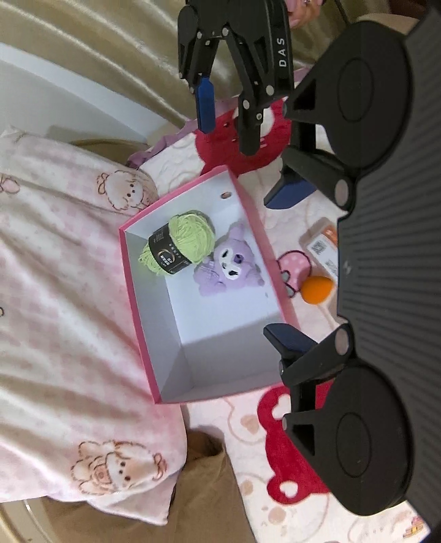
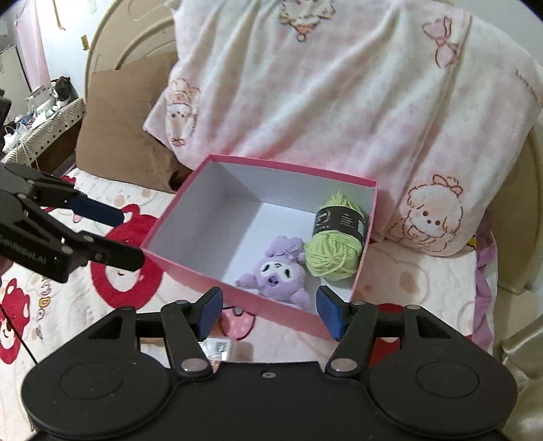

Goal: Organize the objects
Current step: 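Withdraw the left tool from the box toward the blue tissue pack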

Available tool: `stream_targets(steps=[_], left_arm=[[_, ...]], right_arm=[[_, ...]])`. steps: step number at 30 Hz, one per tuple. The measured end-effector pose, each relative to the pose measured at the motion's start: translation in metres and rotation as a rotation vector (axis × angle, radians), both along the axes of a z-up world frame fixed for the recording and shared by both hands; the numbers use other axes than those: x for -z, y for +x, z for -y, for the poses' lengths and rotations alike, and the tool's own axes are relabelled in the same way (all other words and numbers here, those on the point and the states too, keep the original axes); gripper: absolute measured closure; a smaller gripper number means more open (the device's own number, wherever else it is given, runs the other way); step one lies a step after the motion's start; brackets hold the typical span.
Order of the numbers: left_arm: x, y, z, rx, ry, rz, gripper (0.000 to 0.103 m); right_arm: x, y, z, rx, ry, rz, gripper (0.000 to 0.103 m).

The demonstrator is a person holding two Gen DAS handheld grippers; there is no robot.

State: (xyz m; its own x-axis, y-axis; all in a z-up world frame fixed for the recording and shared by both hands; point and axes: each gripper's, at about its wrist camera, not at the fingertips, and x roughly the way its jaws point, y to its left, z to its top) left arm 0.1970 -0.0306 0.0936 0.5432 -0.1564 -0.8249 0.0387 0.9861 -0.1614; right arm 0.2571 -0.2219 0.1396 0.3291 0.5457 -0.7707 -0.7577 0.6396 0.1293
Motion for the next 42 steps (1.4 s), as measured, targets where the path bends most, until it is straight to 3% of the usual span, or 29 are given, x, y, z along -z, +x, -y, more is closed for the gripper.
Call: stream_targets(steps=[11, 17, 22, 28, 33, 42], left_arm=[[-0.024, -0.070, -0.002, 0.085, 0.029, -0.023, 0.017], [-0.015, -0.097, -0.002, 0.124, 0.031, -0.048, 0.012], [0.003, -0.111, -0.011, 0.097, 0.003, -0.051, 0.009], [0.034, -0.126, -0.016, 0.082, 0.017, -0.030, 0.009], [0.067, -0.135, -0.022, 0.041, -0.041, -0.037, 0.009], [0.133, -0.145, -0.025, -0.051, -0.048, -0.076, 0.009]], right_arm=[[-0.021, -0.062, 0.012, -0.031, 0.047, -0.082, 0.029], [-0.018, -0.095, 0.020, -0.010, 0.066, -0.094, 0.026], [-0.008, -0.119, 0.020, -0.017, 0.077, -0.085, 0.026], [0.023, -0.138, 0.014, -0.046, 0.103, -0.113, 0.026], [0.057, -0.149, 0.007, -0.056, 0.135, -0.120, 0.026], [0.129, -0.169, -0.015, -0.057, 0.075, -0.122, 0.026]])
